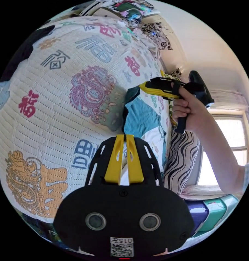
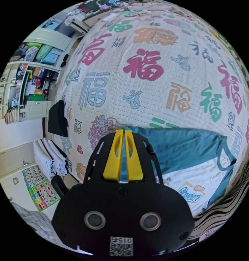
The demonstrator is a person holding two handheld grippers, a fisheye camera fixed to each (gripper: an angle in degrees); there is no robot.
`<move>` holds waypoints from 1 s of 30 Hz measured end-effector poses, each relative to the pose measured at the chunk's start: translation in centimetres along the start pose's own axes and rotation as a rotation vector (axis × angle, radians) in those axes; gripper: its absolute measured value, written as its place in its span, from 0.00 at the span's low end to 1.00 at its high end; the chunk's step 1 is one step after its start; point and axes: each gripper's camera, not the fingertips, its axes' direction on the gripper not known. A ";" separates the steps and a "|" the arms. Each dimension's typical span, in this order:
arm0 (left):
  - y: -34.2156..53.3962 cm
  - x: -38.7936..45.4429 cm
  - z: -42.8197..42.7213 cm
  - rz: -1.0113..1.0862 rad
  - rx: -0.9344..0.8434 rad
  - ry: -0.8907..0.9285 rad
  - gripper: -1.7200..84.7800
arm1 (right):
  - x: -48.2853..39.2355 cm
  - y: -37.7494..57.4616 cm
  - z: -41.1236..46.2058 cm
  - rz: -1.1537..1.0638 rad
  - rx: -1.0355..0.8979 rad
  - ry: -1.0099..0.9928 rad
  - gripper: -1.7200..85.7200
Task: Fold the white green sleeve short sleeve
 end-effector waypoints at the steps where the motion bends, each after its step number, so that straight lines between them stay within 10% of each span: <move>1: 0.2 0.6 -0.1 0.016 0.008 -0.002 0.02 | 0.8 0.6 -0.7 0.004 0.018 -0.005 0.01; 13: 8.6 17.7 5.7 0.421 -0.019 -0.093 0.02 | 22.4 15.1 -8.9 0.175 0.232 -0.150 0.01; 30: 22.2 23.9 20.8 0.569 -0.347 -0.273 0.02 | 45.2 36.0 2.4 0.435 0.117 -0.268 0.01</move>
